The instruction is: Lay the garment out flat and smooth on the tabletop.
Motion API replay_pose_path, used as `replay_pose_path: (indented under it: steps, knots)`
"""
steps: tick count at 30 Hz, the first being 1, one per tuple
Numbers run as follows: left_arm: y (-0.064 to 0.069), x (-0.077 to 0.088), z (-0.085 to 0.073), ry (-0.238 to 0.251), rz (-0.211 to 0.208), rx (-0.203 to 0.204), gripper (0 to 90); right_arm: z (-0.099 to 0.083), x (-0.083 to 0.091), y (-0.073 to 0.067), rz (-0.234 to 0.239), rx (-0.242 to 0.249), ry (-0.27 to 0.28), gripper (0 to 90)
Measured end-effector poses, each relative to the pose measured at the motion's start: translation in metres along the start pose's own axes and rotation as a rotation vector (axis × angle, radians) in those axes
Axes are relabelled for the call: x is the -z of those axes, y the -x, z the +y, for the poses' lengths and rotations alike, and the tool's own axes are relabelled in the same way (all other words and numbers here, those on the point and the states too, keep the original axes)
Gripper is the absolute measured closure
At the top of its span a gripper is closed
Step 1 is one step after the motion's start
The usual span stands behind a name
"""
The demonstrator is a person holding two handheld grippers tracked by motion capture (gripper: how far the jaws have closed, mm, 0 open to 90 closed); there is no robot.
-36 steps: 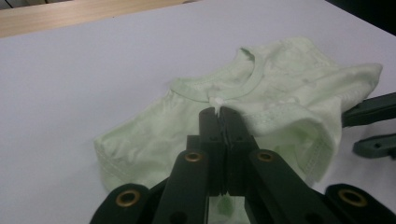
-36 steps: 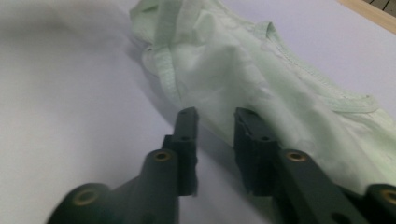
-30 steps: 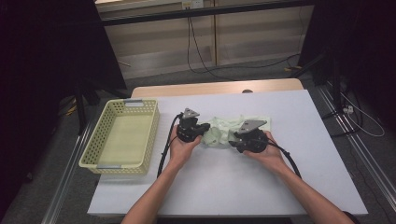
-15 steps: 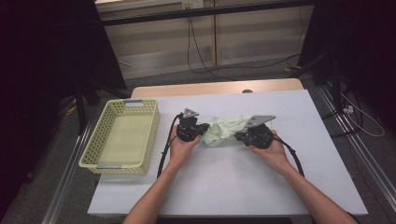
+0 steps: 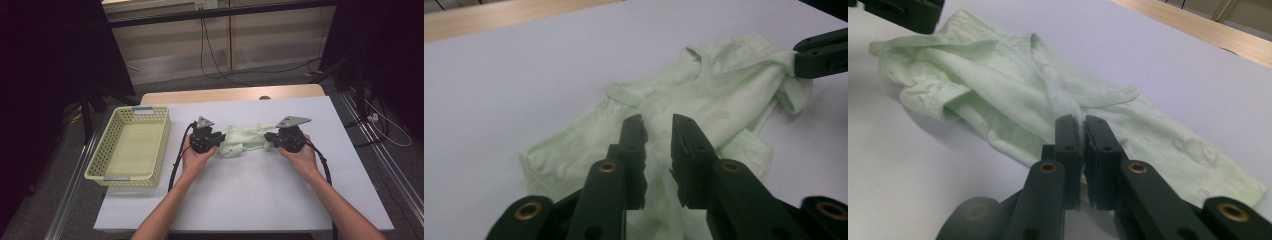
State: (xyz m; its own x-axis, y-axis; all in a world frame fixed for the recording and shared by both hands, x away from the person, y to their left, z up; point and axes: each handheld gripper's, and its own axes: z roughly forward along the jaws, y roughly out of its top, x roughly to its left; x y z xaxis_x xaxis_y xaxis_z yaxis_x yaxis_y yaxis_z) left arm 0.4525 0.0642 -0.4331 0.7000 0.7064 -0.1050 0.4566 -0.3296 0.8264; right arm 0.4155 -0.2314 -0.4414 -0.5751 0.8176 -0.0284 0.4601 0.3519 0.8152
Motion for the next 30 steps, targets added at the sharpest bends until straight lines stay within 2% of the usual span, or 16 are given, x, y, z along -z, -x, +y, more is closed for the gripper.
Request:
replay_pose_path:
  steps: [1, 3, 7, 8, 11, 12, 13, 15, 17, 19, 20, 22, 24, 26, 28, 30]
  knots:
    - [0.001, 0.004, 0.000, 0.009, 0.001, 0.008, 66.9, 0.000, 0.000, -0.001, -0.002, 0.002, -0.002, 84.4]
    - [0.003, 0.012, 0.000, 0.019, -0.008, -0.013, 66.5, 0.000, -0.001, -0.002, -0.003, 0.004, -0.003, 82.0]
    - [0.019, 0.020, -0.005, 0.000, -0.116, -0.077, 79.6, 0.000, -0.002, -0.004, -0.008, 0.011, -0.008, 71.7]
    - [0.024, 0.019, -0.007, -0.011, -0.149, -0.082, 80.7, 0.000, -0.001, -0.004, -0.010, 0.008, -0.007, 70.7]
    - [0.040, 0.014, -0.015, -0.041, -0.197, -0.099, 80.1, 0.001, 0.003, -0.004, -0.026, 0.005, 0.007, 64.2]
    - [0.040, 0.014, -0.015, -0.041, -0.197, -0.099, 78.5, 0.001, 0.005, -0.004, -0.027, 0.008, 0.012, 64.1]
    - [0.049, 0.009, -0.016, -0.063, -0.190, -0.132, 77.4, 0.001, 0.008, -0.005, -0.028, 0.012, 0.014, 63.9]
    - [0.053, 0.004, -0.017, -0.055, -0.171, -0.130, 76.0, -0.001, 0.012, -0.007, -0.021, 0.014, 0.021, 66.7]
    - [0.054, -0.001, -0.017, -0.073, -0.163, -0.146, 76.9, -0.005, 0.014, -0.010, 0.004, 0.023, 0.007, 69.1]
    - [0.052, -0.007, -0.019, -0.083, -0.152, -0.131, 76.8, -0.009, 0.014, -0.013, 0.029, 0.038, -0.014, 70.6]
    - [0.051, -0.010, -0.019, -0.088, -0.132, -0.124, 75.8, -0.011, 0.013, -0.014, 0.037, 0.048, -0.026, 70.5]
    - [0.048, -0.016, -0.020, -0.079, -0.128, -0.097, 72.9, -0.013, 0.010, -0.017, 0.049, 0.056, -0.044, 68.1]
    - [0.046, -0.021, -0.020, -0.084, -0.119, -0.093, 67.3, -0.014, 0.007, -0.018, 0.049, 0.068, -0.061, 64.6]
    - [0.045, -0.027, -0.021, -0.086, -0.113, -0.069, 62.8, -0.015, 0.002, -0.019, 0.045, 0.070, -0.080, 58.5]
    - [0.043, -0.032, -0.022, -0.082, -0.095, -0.057, 57.1, -0.017, -0.002, -0.020, 0.041, 0.080, -0.103, 58.4]
    - [0.043, -0.035, -0.023, -0.086, -0.085, -0.055, 57.3, -0.018, -0.006, -0.022, 0.032, 0.089, -0.118, 58.5]
